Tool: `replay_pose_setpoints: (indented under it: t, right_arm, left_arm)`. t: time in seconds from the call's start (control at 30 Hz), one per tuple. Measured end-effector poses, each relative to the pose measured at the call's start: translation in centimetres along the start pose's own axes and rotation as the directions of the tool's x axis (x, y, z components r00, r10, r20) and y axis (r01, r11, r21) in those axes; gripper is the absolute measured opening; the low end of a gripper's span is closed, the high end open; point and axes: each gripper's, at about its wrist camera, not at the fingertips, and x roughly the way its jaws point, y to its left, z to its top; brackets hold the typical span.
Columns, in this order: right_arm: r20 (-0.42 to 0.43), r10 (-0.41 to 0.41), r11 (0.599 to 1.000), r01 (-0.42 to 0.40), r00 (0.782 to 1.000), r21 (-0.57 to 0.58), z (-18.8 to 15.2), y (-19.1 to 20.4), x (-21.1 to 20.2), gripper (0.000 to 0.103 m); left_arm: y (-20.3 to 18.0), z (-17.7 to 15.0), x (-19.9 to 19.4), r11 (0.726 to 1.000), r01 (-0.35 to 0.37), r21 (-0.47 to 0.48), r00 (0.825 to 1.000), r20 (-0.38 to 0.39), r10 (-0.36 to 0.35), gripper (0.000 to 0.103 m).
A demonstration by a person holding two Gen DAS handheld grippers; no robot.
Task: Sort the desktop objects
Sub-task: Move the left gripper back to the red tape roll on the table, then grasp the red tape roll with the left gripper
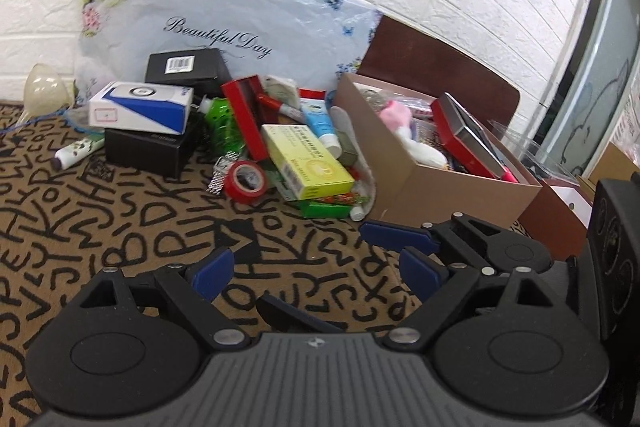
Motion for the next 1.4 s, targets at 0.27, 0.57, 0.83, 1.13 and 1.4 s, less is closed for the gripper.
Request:
replay_pose_setpoints:
  t: [0.27, 0.57, 0.83, 1.13, 1.4]
  right_arm:
    - [-0.050, -0.016, 1.000, 0.016, 0.999, 0.003, -0.2, -0.1, 2.4, 0.089]
    - [-0.095, -0.077, 0.997, 0.079, 0.992, 0.013, 0.0, -1.8, 6.2, 0.089]
    - [-0.127, -0.162, 0.986, 0.165, 0.979, 0.012, 0.1, -3.7, 9.3, 0.089]
    - [-0.155, -0.180, 0.982, 0.186, 0.971, 0.027, -0.3, -5.3, 12.0, 0.090]
    - [-0.134, -0.171, 0.985, 0.169, 0.976, -0.021, -0.4, -4.5, 13.2, 0.090]
  left_arm:
    - [2.8, -0.1, 1.3, 0.997, -0.036, -0.066, 0.999, -0.014, 0.035, 0.092]
    - [6.4, 0.5, 3.6, 0.984, -0.115, -0.133, 0.993, -0.027, 0.112, 0.092]
    - [8.1, 1.4, 6.6, 0.977, -0.139, -0.160, 0.990, -0.055, 0.132, 0.092]
    - [8.9, 2.0, 9.8, 0.978, -0.133, -0.160, 0.989, -0.093, 0.119, 0.092]
    - [8.8, 3.1, 12.1, 0.982, -0.120, -0.147, 0.990, -0.091, 0.107, 0.090]
